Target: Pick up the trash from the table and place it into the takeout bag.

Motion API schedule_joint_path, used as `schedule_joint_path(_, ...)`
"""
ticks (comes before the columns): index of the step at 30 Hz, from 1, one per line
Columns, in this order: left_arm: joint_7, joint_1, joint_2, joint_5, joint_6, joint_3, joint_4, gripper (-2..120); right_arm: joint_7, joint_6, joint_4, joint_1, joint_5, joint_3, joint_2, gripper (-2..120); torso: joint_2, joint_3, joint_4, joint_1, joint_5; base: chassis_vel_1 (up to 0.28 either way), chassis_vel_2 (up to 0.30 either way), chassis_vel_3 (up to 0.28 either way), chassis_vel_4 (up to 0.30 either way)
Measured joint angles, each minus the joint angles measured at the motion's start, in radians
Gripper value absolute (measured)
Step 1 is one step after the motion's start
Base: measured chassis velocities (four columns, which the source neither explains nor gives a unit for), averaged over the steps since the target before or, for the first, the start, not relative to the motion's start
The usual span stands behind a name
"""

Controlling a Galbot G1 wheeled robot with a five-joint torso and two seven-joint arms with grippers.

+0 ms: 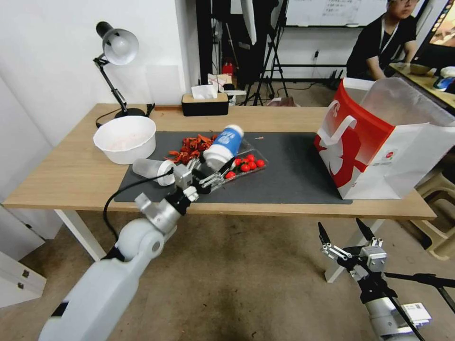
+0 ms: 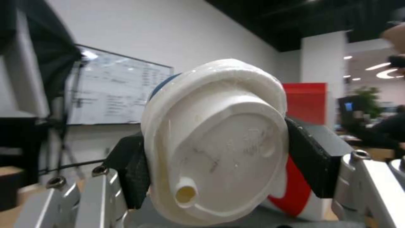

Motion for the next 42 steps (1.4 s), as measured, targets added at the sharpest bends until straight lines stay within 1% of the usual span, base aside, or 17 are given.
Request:
schedule_joint_path(2,0.126,-0.03,0.021,-0.067,-0.108,-0.003,0.018,68,0.0,0.0,0.005,0.0,0.0,-0.002,0.0,100,0.0,0.0,-0.0002,0.0,0.0001,0.0,0.0,0.0,0.0)
schedule_joint_path(4,0.313,-0.117,0.054,-0.148,-0.183,0.022,0.069,68,0.0,0.0,0.013,-0.002,0.0,-0.001,0.003,100,0.0,0.0,-0.0004,0.0,0.0001,0.0,0.0,0.0,0.0)
schedule_joint_path(5,0.313,-0.117,0.054,-0.148,-0.183,0.022,0.069,68,0.0,0.0,0.013,-0.002,0.0,-0.001,0.003,100,0.0,0.0,-0.0004,0.0,0.0001,0.0,0.0,0.0,0.0)
schedule_joint_path(7,0.413,-0.205,0.072,-0.217,-0.208,0.068,0.117,68,0.0,0.0,0.019,-0.007,0.0,0.001,0.008,100,0.0,0.0,-0.0002,0.0,0.0,0.0,0.0,0.0,0.0)
schedule_joint_path(10,0.462,-0.296,0.076,-0.262,-0.209,0.132,0.162,68,-0.001,0.0,0.024,-0.012,-0.002,0.002,0.015,100,0.0,0.0,-0.0002,0.0,0.0002,0.0,0.0,0.0,0.0)
schedule_joint_path(15,0.483,-0.41,0.057,-0.301,-0.203,0.222,0.229,68,-0.001,0.0,0.032,-0.018,-0.009,0.004,0.03,100,0.0,0.0,-0.0002,0.0,0.0003,0.0,0.0,0.0,0.0)
schedule_joint_path(17,0.489,-0.514,0.017,-0.322,-0.194,0.285,0.294,68,-0.001,-0.003,0.043,-0.019,-0.013,0.005,0.043,100,0.0,0.0,0.0,0.0,0.0002,0.0,0.0,0.0,0.0)
schedule_joint_path(24,0.489,-0.715,-0.066,-0.345,-0.187,0.416,0.421,68,0.0,-0.009,0.051,-0.018,-0.034,-0.004,0.079,100,0.0,0.0,0.0,0.0,0.0002,0.0,0.0,0.0,0.0)
schedule_joint_path(28,0.488,-0.906,-0.158,-0.35,-0.179,0.534,0.556,68,0.001,-0.009,0.056,-0.024,-0.041,-0.003,0.096,100,0.0,0.0,-0.0003,0.0,0.0003,0.0,0.0,0.0,0.0)
schedule_joint_path(30,0.488,-0.931,-0.172,-0.351,-0.179,0.553,0.578,68,0.001,-0.009,0.056,-0.026,-0.041,-0.002,0.098,100,0.0,0.0,-0.0001,0.0,0.0004,0.0,0.0,0.0,0.0)
schedule_joint_path(32,0.486,-1.017,-0.227,-0.355,-0.183,0.614,0.651,68,-0.001,-0.004,0.057,-0.033,-0.041,0.004,0.101,100,0.0,0.0,0.0,0.0,0.0004,0.0,0.0,0.0,0.0)
schedule_joint_path(33,0.486,-1.017,-0.227,-0.355,-0.183,0.614,0.651,68,-0.001,-0.004,0.057,-0.033,-0.041,0.004,0.101,100,0.0,0.0,0.0,0.0,0.0004,0.0,0.0,0.0,0.0)
schedule_joint_path(37,0.485,-1.15,-0.358,-0.372,-0.192,0.674,0.791,68,-0.009,0.012,0.057,-0.047,-0.038,0.014,0.11,100,0.0,0.0,-0.0002,0.0,0.0004,0.0,0.0,0.0,0.0)
schedule_joint_path(38,0.485,-1.15,-0.358,-0.372,-0.192,0.674,0.791,68,-0.009,0.012,0.057,-0.047,-0.038,0.014,0.11,100,0.0,0.0,-0.0002,0.0,0.0004,0.0,0.0,0.0,0.0)
schedule_joint_path(40,0.485,-1.198,-0.436,-0.374,-0.202,0.688,0.868,68,-0.014,0.023,0.056,-0.055,-0.037,0.017,0.115,100,0.0,0.0,0.0,0.0,0.0002,0.0,0.0,0.0,0.0)
schedule_joint_path(41,0.486,-1.218,-0.464,-0.373,-0.204,0.689,0.904,68,-0.016,0.028,0.053,-0.058,-0.036,0.017,0.117,100,0.0,0.0,-0.0012,0.0,0.0003,0.0,0.0,0.0,0.0)
schedule_joint_path(42,0.486,-1.218,-0.464,-0.373,-0.204,0.689,0.904,68,-0.016,0.028,0.053,-0.058,-0.036,0.017,0.117,100,0.0,0.0,-0.0012,0.0,0.0003,0.0,0.0,0.0,0.0)
